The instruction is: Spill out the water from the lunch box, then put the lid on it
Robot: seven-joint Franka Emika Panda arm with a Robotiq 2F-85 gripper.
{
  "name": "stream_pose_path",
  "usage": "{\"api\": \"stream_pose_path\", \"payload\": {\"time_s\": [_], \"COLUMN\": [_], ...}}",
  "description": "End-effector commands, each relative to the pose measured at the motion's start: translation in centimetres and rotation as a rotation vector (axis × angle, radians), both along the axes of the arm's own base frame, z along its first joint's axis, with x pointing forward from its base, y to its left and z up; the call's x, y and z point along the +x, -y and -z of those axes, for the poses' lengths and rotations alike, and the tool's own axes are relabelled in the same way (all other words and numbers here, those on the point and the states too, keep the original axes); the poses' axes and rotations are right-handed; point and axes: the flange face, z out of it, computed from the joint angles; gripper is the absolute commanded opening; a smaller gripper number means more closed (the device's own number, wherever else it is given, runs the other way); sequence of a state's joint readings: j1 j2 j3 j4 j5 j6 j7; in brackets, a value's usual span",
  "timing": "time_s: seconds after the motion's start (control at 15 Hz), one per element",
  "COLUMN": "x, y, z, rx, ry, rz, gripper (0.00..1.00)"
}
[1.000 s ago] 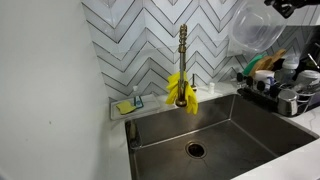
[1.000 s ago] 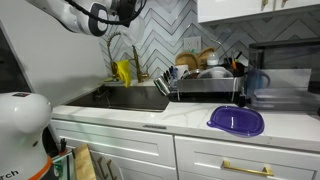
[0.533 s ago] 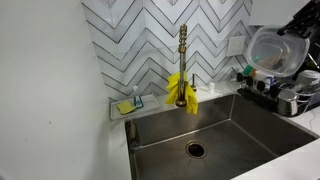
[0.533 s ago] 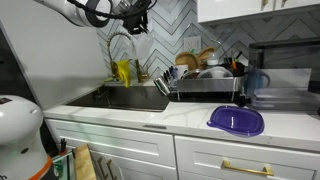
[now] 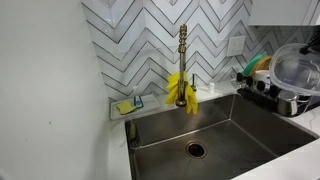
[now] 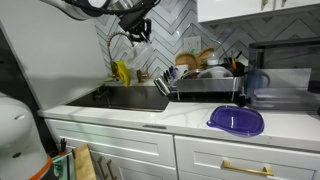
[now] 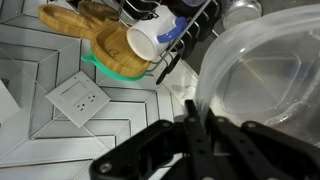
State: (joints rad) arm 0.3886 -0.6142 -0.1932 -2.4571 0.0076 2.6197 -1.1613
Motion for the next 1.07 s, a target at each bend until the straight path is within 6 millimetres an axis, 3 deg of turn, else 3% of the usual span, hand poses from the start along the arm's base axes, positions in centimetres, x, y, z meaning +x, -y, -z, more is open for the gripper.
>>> {"api": "stream_pose_path", "payload": {"time_s": [0.0,0.07,0.27,0.6,1.0], "x": [0.0,0.0,0.8,0.2,-0.3], "y": [-0.1,-0.1,3.0,10.3,17.8], "z": [0.0,0.0,1.3,3.0,6.0], "rx": [-0.001,-0.001,-0.045,-0.017,0.093], "ry": [-0.001,-0.002,-0.102,-0.285,-0.369], "rz": [0.0,0.0,0.122,0.227,0.334], "gripper": [0.07,0.02,0.02,0.02,0.02]}}
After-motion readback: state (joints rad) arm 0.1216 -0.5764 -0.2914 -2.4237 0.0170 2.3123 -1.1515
